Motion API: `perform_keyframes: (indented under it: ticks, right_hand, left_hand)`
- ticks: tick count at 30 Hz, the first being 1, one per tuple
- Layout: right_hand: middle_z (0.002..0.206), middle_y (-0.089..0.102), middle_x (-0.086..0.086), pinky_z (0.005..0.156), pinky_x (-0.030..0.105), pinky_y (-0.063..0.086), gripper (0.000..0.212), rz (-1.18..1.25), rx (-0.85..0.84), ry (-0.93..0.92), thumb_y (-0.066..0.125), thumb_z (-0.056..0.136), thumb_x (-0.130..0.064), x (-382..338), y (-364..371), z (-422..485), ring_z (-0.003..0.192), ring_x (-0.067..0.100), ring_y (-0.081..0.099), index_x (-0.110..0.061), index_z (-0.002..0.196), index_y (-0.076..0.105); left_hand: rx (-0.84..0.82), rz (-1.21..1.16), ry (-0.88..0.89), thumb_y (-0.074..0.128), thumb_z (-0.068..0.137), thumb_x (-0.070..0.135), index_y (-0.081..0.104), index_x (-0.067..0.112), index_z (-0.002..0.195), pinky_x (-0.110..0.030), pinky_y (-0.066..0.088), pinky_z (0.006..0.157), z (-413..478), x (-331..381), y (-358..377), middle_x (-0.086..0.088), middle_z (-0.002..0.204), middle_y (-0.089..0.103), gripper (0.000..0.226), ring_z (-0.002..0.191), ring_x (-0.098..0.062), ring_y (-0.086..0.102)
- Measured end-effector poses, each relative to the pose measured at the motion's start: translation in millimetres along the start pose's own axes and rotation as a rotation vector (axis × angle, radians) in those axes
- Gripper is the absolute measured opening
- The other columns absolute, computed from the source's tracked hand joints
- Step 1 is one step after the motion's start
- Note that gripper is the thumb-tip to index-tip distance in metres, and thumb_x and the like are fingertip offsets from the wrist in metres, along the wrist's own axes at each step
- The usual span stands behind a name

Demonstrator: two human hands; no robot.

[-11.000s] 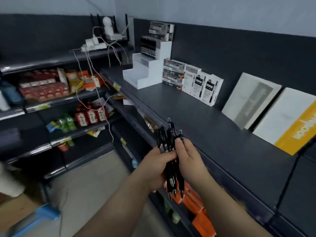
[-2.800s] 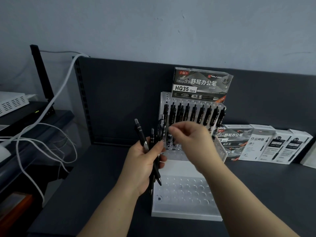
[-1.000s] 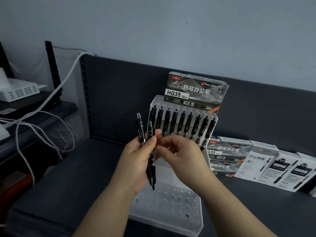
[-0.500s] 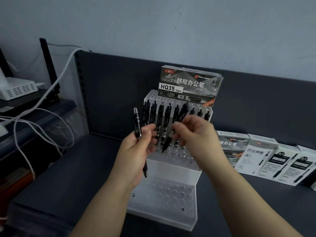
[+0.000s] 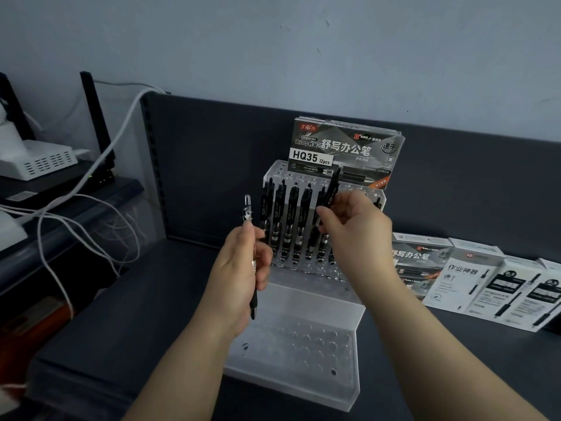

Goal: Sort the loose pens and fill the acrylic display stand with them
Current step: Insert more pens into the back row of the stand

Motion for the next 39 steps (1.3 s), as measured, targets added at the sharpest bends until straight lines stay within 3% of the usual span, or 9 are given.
perform_keyframes:
  ticks: [6, 15, 18, 22, 25, 28, 33, 35, 39]
  right_hand:
    - [0.096, 0.069, 0.003, 0.055, 0.012, 0.037, 0.033, -0.227, -0.073, -0.031, 0.061, 0.089, -0.026, 12, 13, -9, 0.076, 0.013, 0.058, -0.009, 0.117, 0.057]
    - [0.095, 0.07, 0.005, 0.064, 0.021, 0.039, 0.028, -0.356, -0.097, -0.072, 0.059, 0.091, -0.026, 12, 16, -11, 0.083, 0.02, 0.064, -0.008, 0.112, 0.058]
    - [0.097, 0.068, 0.001, 0.067, 0.02, 0.041, 0.026, -0.307, -0.089, -0.062, 0.06, 0.09, -0.022, 12, 13, -17, 0.087, 0.018, 0.063, -0.009, 0.112, 0.058]
    - [0.076, 0.057, -0.014, 0.058, 0.008, 0.042, 0.012, -0.121, -0.064, -0.071, 0.062, 0.088, -0.021, 3, 3, -30, 0.069, 0.0, 0.055, -0.017, 0.099, 0.059]
    - [0.073, 0.065, -0.009, 0.059, 0.01, 0.046, 0.008, 0.091, -0.277, -0.023, 0.068, 0.083, -0.023, -6, -1, -45, 0.065, 0.0, 0.059, -0.021, 0.088, 0.063]
    - [0.069, 0.065, -0.009, 0.057, 0.01, 0.045, 0.007, 0.144, -0.41, -0.016, 0.071, 0.08, -0.021, -7, 1, -56, 0.061, -0.002, 0.057, -0.023, 0.084, 0.065]
    - [0.061, 0.063, -0.01, 0.056, 0.013, 0.045, 0.005, 0.164, -0.347, 0.016, 0.07, 0.082, -0.021, 2, -7, -53, 0.057, -0.002, 0.058, -0.024, 0.078, 0.066]
    - [0.063, 0.065, -0.009, 0.055, 0.011, 0.044, 0.011, 0.207, -0.224, 0.036, 0.071, 0.081, -0.02, 4, -15, -42, 0.056, -0.003, 0.058, -0.026, 0.076, 0.064]
    - [0.068, 0.067, -0.009, 0.052, 0.011, 0.043, 0.008, 0.208, 0.022, 0.046, 0.07, 0.082, -0.021, 4, -33, -17, 0.056, -0.001, 0.058, -0.025, 0.079, 0.063]
  left_hand:
    - [0.01, -0.016, -0.033, 0.034, 0.1, 0.025, 0.051, 0.018, 0.086, -0.023, 0.03, 0.047, 1, 1, 0, -0.001, 0.064, 0.053, 0.024, 0.047, -0.009, 0.037]
    - [-0.059, 0.086, 0.04, 0.04, 0.099, 0.016, 0.06, 0.015, 0.093, -0.02, 0.037, 0.049, -2, -1, 3, 0.007, 0.065, 0.054, 0.021, 0.054, -0.006, 0.044]
    - [-0.075, 0.069, 0.049, 0.047, 0.096, 0.014, 0.065, 0.015, 0.094, -0.02, 0.045, 0.055, -3, -3, 5, 0.006, 0.069, 0.056, 0.018, 0.063, -0.007, 0.052]
    - [-0.079, 0.008, 0.044, 0.055, 0.09, 0.014, 0.069, 0.016, 0.091, -0.027, 0.054, 0.073, -4, -5, 9, 0.004, 0.077, 0.066, 0.014, 0.078, -0.01, 0.062]
    - [-0.101, -0.047, 0.035, 0.06, 0.085, 0.017, 0.069, 0.012, 0.093, -0.034, 0.053, 0.086, -6, -3, 15, -0.007, 0.092, 0.071, 0.014, 0.092, -0.02, 0.067]
    - [-0.107, -0.129, -0.007, 0.062, 0.08, 0.015, 0.065, 0.002, 0.097, -0.038, 0.054, 0.087, -9, -5, 25, -0.019, 0.095, 0.069, 0.022, 0.095, -0.03, 0.066]
    - [-0.153, -0.104, -0.004, 0.066, 0.072, 0.022, 0.066, 0.008, 0.102, -0.028, 0.055, 0.08, -12, -10, 36, -0.01, 0.098, 0.071, 0.034, 0.095, -0.022, 0.068]
    - [-0.135, 0.004, 0.064, 0.066, 0.073, 0.028, 0.067, 0.017, 0.104, -0.019, 0.052, 0.081, -10, -9, 34, 0.0, 0.101, 0.072, 0.033, 0.098, -0.008, 0.067]
    - [-0.061, 0.659, 0.406, 0.059, 0.091, 0.019, 0.067, 0.02, 0.11, -0.009, 0.046, 0.081, 0, -12, 20, 0.014, 0.104, 0.063, 0.021, 0.095, 0.004, 0.059]
Point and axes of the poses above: each hand's wrist, its own z-axis towards the middle knuckle, its own y-axis out of the palm, x = y × z, the point moved 2 cm from there along z, towards the middle knuckle
